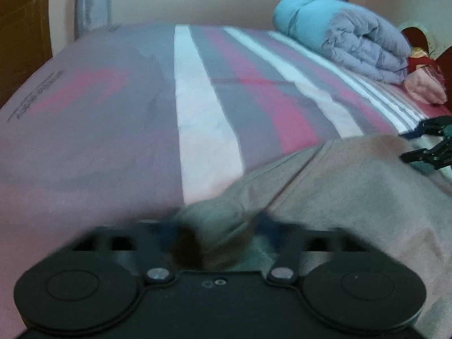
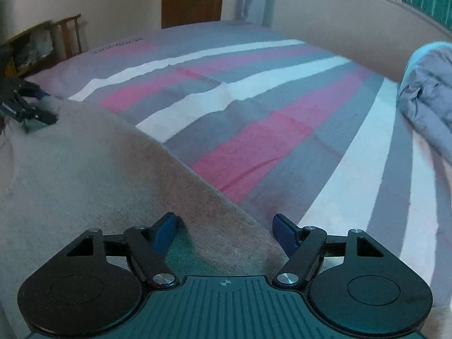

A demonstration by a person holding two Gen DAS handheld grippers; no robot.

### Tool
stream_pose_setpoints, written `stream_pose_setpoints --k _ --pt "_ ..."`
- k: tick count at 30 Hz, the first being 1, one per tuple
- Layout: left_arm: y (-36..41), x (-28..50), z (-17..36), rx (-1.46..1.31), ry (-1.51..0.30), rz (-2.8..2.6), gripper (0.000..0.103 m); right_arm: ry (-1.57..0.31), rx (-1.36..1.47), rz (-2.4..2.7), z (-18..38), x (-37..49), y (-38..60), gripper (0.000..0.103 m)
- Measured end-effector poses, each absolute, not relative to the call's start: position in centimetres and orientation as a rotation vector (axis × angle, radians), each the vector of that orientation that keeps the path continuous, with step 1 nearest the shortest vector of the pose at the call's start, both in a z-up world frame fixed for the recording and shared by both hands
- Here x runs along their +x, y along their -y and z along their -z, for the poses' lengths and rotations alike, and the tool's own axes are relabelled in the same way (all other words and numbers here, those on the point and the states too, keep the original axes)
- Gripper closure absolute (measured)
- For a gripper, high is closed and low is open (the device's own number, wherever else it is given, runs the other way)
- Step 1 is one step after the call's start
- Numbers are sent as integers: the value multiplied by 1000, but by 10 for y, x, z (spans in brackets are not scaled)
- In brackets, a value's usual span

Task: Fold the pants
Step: 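Lower both tools to the sweatpants and grasp the waistband corners, then lift the waistband with both grippers and fold it over toward the cuffs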

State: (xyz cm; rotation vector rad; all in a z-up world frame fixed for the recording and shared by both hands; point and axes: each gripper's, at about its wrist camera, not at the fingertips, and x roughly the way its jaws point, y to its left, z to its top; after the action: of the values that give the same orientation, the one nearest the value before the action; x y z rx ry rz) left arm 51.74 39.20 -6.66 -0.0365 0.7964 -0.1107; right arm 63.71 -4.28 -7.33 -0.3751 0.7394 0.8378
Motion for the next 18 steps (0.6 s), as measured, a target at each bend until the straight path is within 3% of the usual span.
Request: stream_pose_setpoints --k 2,4,18 --pt "-387 514 65 -10 -771 109 79 -743 -380 -836 73 635 42 78" --pt "-384 504 60 20 -728 108 80 -734 -375 -806 66 629 46 100" --pt "-361 343 -16 164 -386 223 83 -427 -465 -816 -30 430 106 100"
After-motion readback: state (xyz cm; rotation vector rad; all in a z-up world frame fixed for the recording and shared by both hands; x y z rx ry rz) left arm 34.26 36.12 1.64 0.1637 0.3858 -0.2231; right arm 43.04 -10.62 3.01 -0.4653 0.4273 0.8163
